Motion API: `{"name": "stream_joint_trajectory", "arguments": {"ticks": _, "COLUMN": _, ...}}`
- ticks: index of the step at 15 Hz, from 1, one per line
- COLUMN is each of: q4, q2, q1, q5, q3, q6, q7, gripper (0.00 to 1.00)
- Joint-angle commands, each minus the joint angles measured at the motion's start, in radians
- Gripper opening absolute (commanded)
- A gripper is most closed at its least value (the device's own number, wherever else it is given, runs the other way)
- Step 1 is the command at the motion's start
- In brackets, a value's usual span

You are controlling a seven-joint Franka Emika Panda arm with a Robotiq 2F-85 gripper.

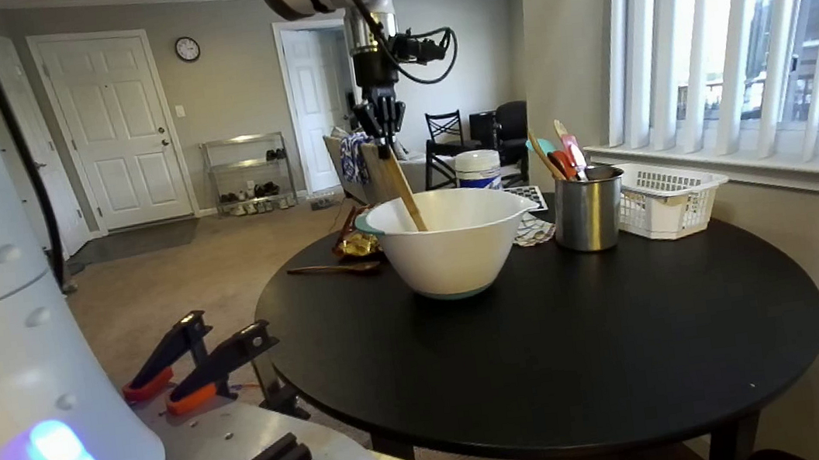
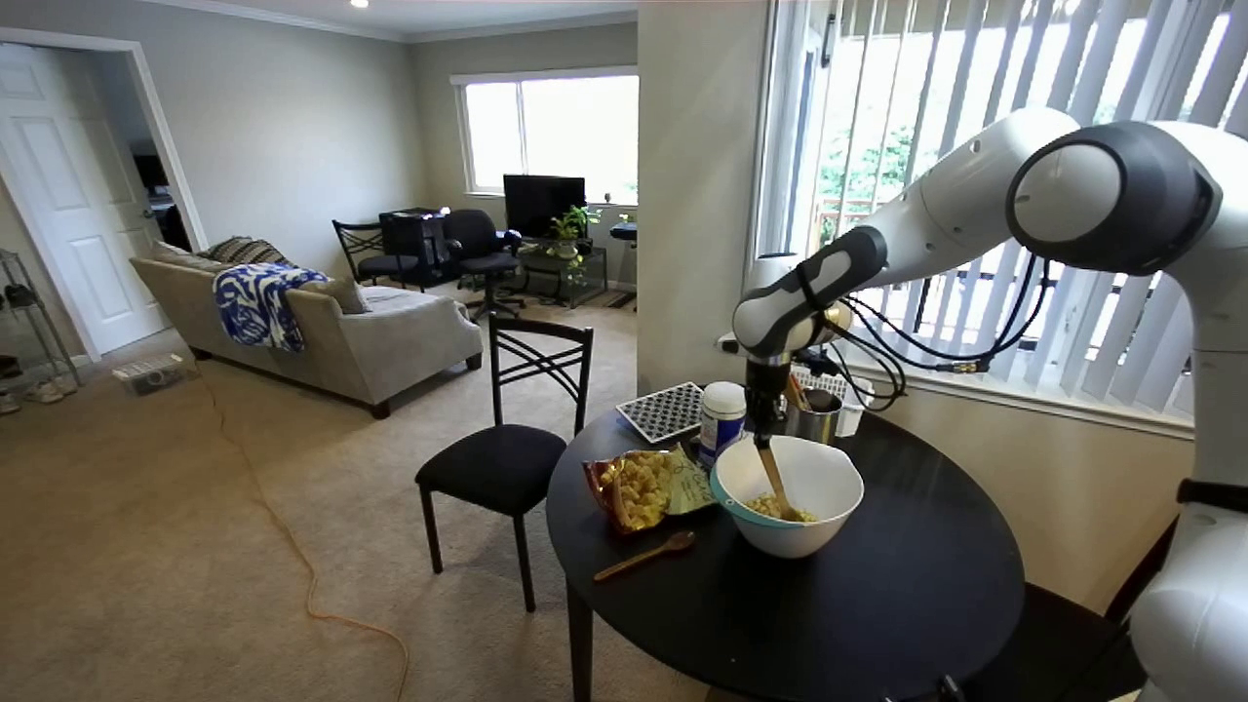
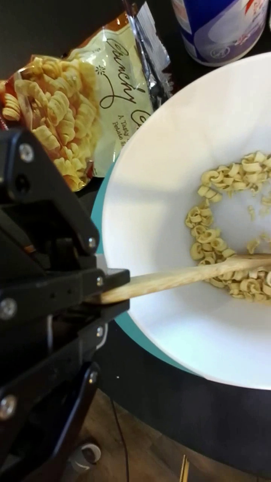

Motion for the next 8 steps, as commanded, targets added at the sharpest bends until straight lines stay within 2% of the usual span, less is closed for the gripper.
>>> {"name": "stream_joint_trajectory", "arguments": {"ticks": 1, "q4": -0.049, "q2": -0.040, "q1": 0.030, "q5": -0.088, "q3": -0.033, "q6": 0.016, "q7": 0.038, "gripper": 0.03}}
{"name": "stream_joint_trajectory", "arguments": {"ticks": 4, "q4": -0.068, "q2": -0.035, "q1": 0.056, "q5": -0.200, "q3": -0.060, "q6": 0.082, "q7": 0.090, "gripper": 0.03}}
{"name": "stream_joint_trajectory", "arguments": {"ticks": 8, "q4": -0.098, "q2": -0.033, "q1": 0.066, "q5": -0.230, "q3": -0.065, "q6": 0.230, "q7": 0.198, "gripper": 0.03}}
